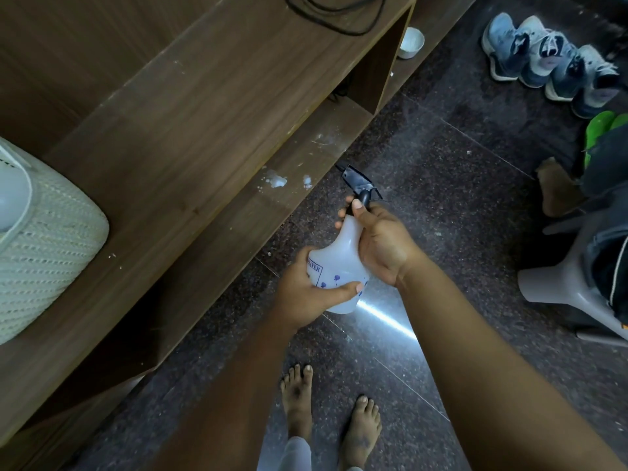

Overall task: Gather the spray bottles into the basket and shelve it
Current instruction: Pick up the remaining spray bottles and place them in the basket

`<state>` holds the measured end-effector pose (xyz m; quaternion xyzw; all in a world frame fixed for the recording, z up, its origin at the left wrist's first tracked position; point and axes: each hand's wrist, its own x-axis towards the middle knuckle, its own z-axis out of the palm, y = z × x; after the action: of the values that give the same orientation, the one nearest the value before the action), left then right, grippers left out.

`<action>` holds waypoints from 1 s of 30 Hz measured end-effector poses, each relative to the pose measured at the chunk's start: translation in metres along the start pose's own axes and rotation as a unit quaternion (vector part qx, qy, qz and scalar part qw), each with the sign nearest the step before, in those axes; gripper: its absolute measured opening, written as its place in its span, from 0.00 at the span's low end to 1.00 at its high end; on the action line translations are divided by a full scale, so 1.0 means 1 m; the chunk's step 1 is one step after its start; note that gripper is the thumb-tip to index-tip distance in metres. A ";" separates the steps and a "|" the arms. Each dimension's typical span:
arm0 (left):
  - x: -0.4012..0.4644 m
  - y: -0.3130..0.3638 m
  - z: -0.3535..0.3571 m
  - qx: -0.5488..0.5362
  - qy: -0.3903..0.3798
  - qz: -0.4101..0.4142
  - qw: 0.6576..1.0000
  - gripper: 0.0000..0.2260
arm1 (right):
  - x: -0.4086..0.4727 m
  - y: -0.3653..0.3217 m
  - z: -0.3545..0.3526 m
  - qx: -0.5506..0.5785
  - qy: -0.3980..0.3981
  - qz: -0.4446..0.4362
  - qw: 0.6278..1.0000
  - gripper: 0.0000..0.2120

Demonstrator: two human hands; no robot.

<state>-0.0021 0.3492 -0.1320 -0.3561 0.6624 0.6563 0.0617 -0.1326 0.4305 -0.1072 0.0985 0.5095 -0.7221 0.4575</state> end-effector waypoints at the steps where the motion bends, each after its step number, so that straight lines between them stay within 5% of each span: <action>1: -0.002 0.001 -0.002 0.018 0.009 0.012 1.000 0.29 | -0.004 -0.001 0.004 -0.040 0.007 0.002 0.999 0.07; 4: -0.008 0.002 -0.008 -0.022 0.028 0.015 0.999 0.36 | -0.014 -0.004 0.016 -0.138 0.022 0.011 0.990 0.18; 7: -0.017 0.011 -0.018 -0.048 0.039 0.029 0.998 0.32 | -0.023 -0.008 0.027 -0.123 0.027 0.021 0.992 0.24; 19: -0.103 0.089 -0.097 0.008 0.109 0.117 0.987 0.32 | -0.080 -0.051 0.143 -0.216 -0.038 -0.044 0.975 0.14; 25: -0.140 0.111 -0.164 0.138 0.222 0.172 0.950 0.34 | -0.096 -0.061 0.218 -0.250 -0.079 -0.122 0.957 0.43; 27: -0.150 0.114 -0.186 0.148 0.246 0.179 0.941 0.34 | -0.100 -0.061 0.244 -0.269 -0.118 -0.147 0.945 0.39; 30: -0.162 0.110 -0.217 0.148 0.277 0.181 0.932 0.34 | -0.107 -0.059 0.283 -0.236 -0.195 -0.142 0.941 0.19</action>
<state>0.1407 0.2012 0.0757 -0.3844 0.7960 0.4262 -0.1924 -0.0250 0.2603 0.1266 -0.2283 0.5750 -0.6436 0.4506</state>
